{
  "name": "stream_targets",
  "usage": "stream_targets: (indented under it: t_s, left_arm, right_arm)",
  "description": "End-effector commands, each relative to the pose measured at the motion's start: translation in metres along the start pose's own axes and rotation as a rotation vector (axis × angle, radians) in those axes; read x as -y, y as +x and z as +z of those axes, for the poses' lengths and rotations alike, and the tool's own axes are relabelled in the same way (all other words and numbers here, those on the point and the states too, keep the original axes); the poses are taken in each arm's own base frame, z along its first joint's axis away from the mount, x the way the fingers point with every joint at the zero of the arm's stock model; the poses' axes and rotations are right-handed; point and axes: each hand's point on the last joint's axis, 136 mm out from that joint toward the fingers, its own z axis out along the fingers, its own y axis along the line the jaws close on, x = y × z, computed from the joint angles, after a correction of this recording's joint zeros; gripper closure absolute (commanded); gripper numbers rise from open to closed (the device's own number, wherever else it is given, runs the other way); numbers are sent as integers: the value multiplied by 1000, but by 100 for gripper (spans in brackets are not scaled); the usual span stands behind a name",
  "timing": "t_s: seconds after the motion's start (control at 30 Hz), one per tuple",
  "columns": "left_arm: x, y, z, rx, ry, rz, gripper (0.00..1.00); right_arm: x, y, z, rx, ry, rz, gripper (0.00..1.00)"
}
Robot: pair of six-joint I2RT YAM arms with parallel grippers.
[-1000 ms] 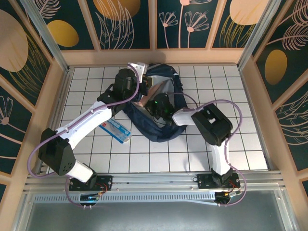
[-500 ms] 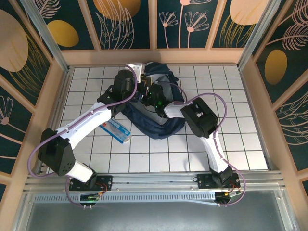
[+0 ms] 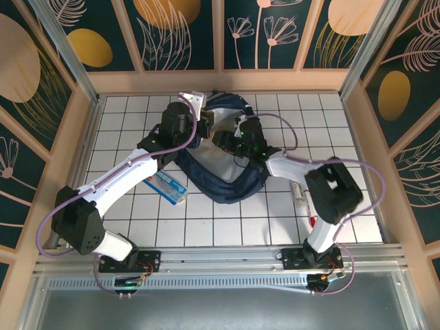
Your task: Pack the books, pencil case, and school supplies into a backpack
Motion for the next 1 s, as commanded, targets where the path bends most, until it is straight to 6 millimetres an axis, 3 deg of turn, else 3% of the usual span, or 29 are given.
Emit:
stream_targets:
  t_s: [0.0, 0.07, 0.17, 0.3, 0.4, 0.5, 0.73, 0.8, 0.87, 0.97]
  left_arm:
    - [28, -85, -16, 269, 89, 13, 100]
    - [29, -86, -14, 259, 93, 17, 100]
    - [29, -86, -13, 263, 95, 16, 100]
    - [27, -84, -9, 264, 88, -8, 100]
    - [25, -82, -9, 263, 81, -21, 100]
    - [23, -81, -7, 256, 66, -10, 100]
    - [17, -75, -14, 245, 41, -1, 100]
    - [14, -73, -16, 238, 21, 10, 100]
    - [11, -72, -19, 235, 5, 12, 100]
    - [11, -70, -25, 242, 8, 16, 100]
  right_arm:
    - [10, 39, -25, -113, 109, -332, 58]
    - [0, 67, -33, -170, 122, -513, 57]
    - [-11, 131, -38, -278, 65, -724, 56]
    - [-46, 192, -36, -378, -121, -758, 57]
    - [-68, 224, -18, -456, -205, -797, 56]
    - [-68, 241, 16, -464, -141, -843, 55]
    - [-61, 243, 89, -402, -22, -841, 48]
    - [-46, 245, 104, -419, 21, -846, 48]
    - [-22, 255, 108, -494, 65, -825, 52]
    - [-2, 280, 84, -601, 15, -785, 56]
